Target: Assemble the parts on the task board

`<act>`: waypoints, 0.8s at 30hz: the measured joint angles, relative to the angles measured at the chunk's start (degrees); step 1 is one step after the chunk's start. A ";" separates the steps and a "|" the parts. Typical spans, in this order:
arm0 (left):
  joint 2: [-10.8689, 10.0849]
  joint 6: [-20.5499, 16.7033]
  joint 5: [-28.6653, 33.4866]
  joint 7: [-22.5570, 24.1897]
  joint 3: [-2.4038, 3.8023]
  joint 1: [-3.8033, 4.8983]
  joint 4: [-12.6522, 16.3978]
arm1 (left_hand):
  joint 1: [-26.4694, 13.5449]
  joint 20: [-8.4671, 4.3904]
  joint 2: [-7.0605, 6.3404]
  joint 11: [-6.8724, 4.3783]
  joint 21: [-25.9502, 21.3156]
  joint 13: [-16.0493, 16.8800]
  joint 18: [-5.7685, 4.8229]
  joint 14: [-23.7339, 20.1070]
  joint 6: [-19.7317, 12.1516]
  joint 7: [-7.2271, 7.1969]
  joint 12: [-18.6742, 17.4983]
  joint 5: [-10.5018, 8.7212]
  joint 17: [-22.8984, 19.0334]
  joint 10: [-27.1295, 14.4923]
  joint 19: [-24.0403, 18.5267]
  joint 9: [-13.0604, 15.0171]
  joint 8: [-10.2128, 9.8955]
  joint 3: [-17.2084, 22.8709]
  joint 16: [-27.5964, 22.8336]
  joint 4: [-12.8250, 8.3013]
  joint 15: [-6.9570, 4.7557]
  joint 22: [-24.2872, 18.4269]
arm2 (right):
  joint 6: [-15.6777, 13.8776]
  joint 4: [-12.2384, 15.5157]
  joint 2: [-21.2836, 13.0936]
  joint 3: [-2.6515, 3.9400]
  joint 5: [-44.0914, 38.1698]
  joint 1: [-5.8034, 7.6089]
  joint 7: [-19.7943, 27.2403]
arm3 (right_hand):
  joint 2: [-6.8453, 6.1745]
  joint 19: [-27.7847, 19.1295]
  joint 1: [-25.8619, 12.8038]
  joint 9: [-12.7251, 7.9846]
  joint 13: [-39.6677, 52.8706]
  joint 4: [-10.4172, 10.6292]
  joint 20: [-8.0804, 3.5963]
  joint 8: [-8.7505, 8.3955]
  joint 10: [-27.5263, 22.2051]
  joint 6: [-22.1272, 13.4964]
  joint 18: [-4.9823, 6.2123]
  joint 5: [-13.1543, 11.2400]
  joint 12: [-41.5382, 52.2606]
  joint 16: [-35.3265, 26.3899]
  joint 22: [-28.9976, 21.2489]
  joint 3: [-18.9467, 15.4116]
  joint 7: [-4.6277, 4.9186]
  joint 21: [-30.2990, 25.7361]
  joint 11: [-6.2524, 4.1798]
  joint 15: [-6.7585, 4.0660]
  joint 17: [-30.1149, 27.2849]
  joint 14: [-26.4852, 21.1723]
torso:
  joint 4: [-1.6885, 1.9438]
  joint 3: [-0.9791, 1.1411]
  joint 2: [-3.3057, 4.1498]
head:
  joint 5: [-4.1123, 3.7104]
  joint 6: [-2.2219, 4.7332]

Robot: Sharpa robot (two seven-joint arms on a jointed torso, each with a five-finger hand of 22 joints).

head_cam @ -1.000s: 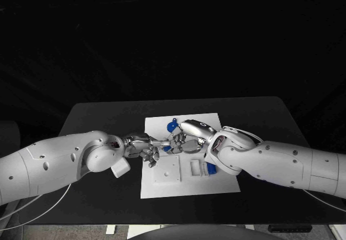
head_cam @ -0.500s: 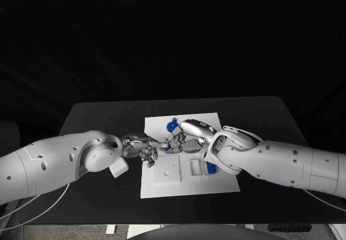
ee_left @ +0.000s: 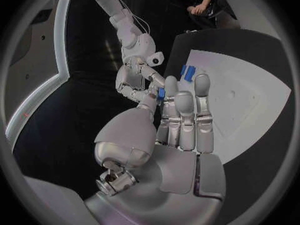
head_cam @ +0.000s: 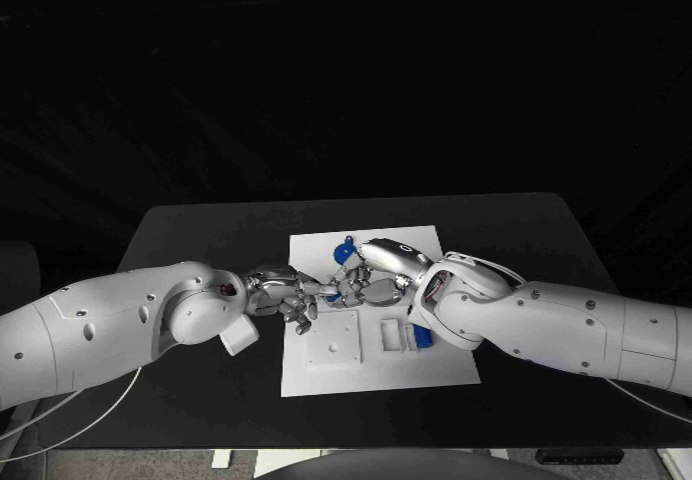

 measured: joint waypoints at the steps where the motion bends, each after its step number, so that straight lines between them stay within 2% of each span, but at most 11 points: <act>1: 0.01 0.00 -0.02 0.01 0.00 0.00 0.05 | -0.38 0.00 -0.38 -0.23 0.00 0.04 0.00 -0.04 -0.71 -0.13 0.23 0.00 -0.05 -0.23 0.00 2.26 1.13 -0.05 0.00 0.09 -0.04 0.00 | -0.03 0.03 0.01 0.00 0.02 0.00 0.02 | 0.00 0.00 0.00 0.00 0.00 0.00 0.00 0.00 0.00 0.00 0.00 0.00 0.00 0.00 0.00 0.00 0.00 0.00 0.00 0.00 0.00 0.00 | 0.00 0.00 0.00 | -0.01 0.00; 4: 0.02 0.01 -0.13 0.02 -0.01 -0.01 0.12 | -0.77 0.00 -0.76 -0.22 0.00 0.07 0.00 -0.22 -1.65 -0.25 0.44 2.08 -0.14 -0.52 0.00 5.90 2.52 0.41 0.01 0.11 -0.22 0.00 | -0.10 0.09 0.03 0.02 0.05 0.00 0.08 | 0.00 0.00 0.00 0.00 0.00 -0.06 0.00 0.00 0.00 0.01 0.00 0.00 0.00 0.00 0.00 -0.07 -0.01 0.00 0.01 0.00 0.00 0.00 | -0.01 0.01 0.00 | -0.05 -0.05; 8: 0.02 0.02 -0.24 0.08 -0.02 -0.02 0.19 | -0.90 0.00 -0.90 -0.23 -0.21 0.07 0.00 -0.22 -2.18 -0.33 0.87 3.11 -0.38 -0.86 0.00 9.23 3.09 1.24 0.44 -0.42 -0.22 -0.01 | -0.19 0.14 0.02 0.02 0.09 -0.01 0.15 | 0.00 0.00 0.00 0.00 0.03 -0.06 0.00 0.01 0.00 0.01 0.00 -0.01 0.00 0.00 0.00 -0.07 -0.01 0.00 0.01 0.12 0.00 0.12 | -0.01 0.01 0.00 | -0.06 -0.11; 16: -0.06 0.01 -0.41 0.39 -0.02 -0.02 0.29 | -0.90 0.20 -0.90 -0.02 -0.21 0.02 0.00 -0.65 -2.66 -0.25 0.88 4.02 -0.48 -1.50 -0.20 9.93 1.95 1.94 0.44 -0.64 -0.20 -0.01 | -0.22 0.19 -0.03 0.01 0.12 -0.03 0.17 | 0.07 -0.01 0.07 0.00 0.15 -0.07 0.01 0.02 0.00 0.02 0.00 -0.02 0.00 0.00 0.08 -0.08 -0.01 0.00 0.02 0.20 0.09 0.20 | -0.02 0.01 0.01 | -0.14 -0.12; 20: -0.17 0.01 -0.50 0.64 -0.02 -0.02 0.35 | -0.90 0.08 -0.90 -0.06 -0.43 -0.02 0.00 -0.65 -2.66 -0.25 0.87 7.74 -0.54 -1.52 -0.33 9.81 1.38 2.62 0.44 -1.66 -0.20 -0.01 | -0.22 0.20 -0.04 0.00 0.14 -0.03 0.17 | 0.07 -0.01 0.07 0.00 0.23 -0.14 0.01 0.03 0.00 0.02 0.00 0.01 -0.22 0.00 0.07 -0.15 -0.01 -0.26 0.03 0.20 0.09 0.20 | -0.02 0.01 0.01 | -0.20 -0.20; 22: -0.22 0.04 -0.54 0.78 -0.02 -0.02 0.38 | -0.90 -0.02 -0.90 -0.24 -0.43 -0.11 0.00 -0.65 -2.66 -0.24 0.87 10.69 -0.61 -1.70 -0.43 9.71 0.89 3.06 0.44 -2.25 -0.20 -0.01 | -0.23 0.21 -0.04 0.00 0.16 -0.03 0.15 | 0.07 -0.01 0.07 0.00 0.23 -0.14 0.01 0.04 0.00 0.02 0.00 0.23 -0.22 0.00 0.07 -0.15 -0.01 -0.26 0.03 0.20 0.08 0.20 | -0.02 0.01 0.01 | -0.24 -0.20; 24: -0.28 0.07 -0.58 0.94 -0.02 -0.02 0.41 | -0.94 0.12 -0.94 0.07 -0.43 -0.14 0.00 -1.08 -2.66 -0.24 0.87 12.69 -0.60 -2.01 -0.56 9.65 0.72 3.29 0.49 -2.96 -0.18 -0.01 | -0.23 0.22 -0.04 0.02 0.18 -0.03 0.11 | 0.07 -0.01 0.07 0.00 0.23 -0.14 0.01 0.04 0.00 0.02 0.00 0.23 -0.22 0.00 0.07 -0.15 -0.01 -0.26 0.03 0.20 0.08 0.20 | -0.02 0.02 0.01 | -0.27 -0.18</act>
